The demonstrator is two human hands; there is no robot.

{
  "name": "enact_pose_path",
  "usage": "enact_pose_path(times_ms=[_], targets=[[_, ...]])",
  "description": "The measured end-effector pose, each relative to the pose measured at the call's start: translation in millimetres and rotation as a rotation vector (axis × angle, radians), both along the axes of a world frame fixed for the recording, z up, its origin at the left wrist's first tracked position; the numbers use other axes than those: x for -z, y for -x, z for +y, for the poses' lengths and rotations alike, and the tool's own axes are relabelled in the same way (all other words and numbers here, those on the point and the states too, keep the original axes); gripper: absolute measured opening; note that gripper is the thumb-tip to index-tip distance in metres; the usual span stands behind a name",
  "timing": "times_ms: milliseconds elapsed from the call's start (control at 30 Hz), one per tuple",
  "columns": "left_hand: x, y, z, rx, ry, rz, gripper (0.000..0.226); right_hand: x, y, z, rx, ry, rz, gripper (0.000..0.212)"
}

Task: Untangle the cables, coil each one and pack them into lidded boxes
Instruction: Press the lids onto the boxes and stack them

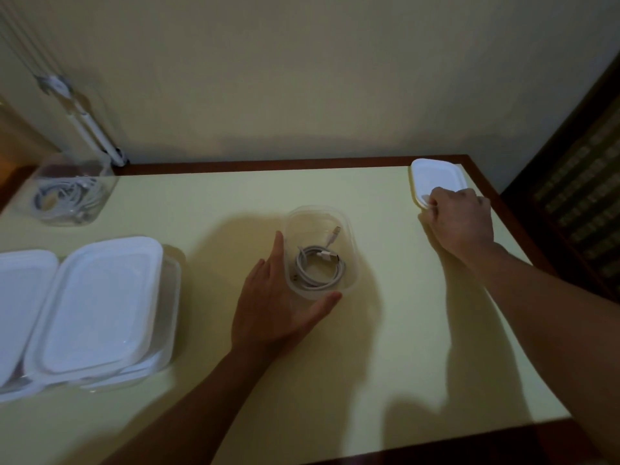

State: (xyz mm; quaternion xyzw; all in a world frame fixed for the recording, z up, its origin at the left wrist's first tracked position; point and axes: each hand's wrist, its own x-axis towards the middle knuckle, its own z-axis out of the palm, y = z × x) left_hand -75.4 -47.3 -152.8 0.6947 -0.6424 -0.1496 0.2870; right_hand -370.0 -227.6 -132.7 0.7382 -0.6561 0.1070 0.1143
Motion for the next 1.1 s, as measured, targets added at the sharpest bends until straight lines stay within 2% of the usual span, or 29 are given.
enact_pose_path(times_ms=[167,333,500,633,800,900,1000,1100], targets=[[1,-1,-1,-0.005,0.009,-0.004,0.128,-1,7,1,0.013,-0.016,0.13,0.024],[2,-1,0,-0.009,0.022,0.0,0.127,1,10,-2,-0.01,0.01,0.179,0.022],[1,-1,0,-0.016,0.012,0.014,0.127,1,8,0,-0.013,0.092,0.07,0.02],[1,0,-1,-0.019,0.012,-0.001,0.128,-11,-10,9,-0.124,0.131,-0.014,0.023],[0,1,0,-0.03,0.006,-0.019,0.128,-30,-61,55,-0.433,0.069,-0.232,0.03],[0,1,0,-0.036,0.019,-0.043,0.129,-35,-87,86,-0.604,-0.019,-0.219,0.035],[1,3,0,-0.051,0.05,-0.074,0.128,-41,-106,101,-0.608,-0.194,-0.213,0.046],[2,2,-1,-0.033,0.087,-0.052,0.124,-43,-117,111,-0.675,-0.313,-0.362,0.048]])
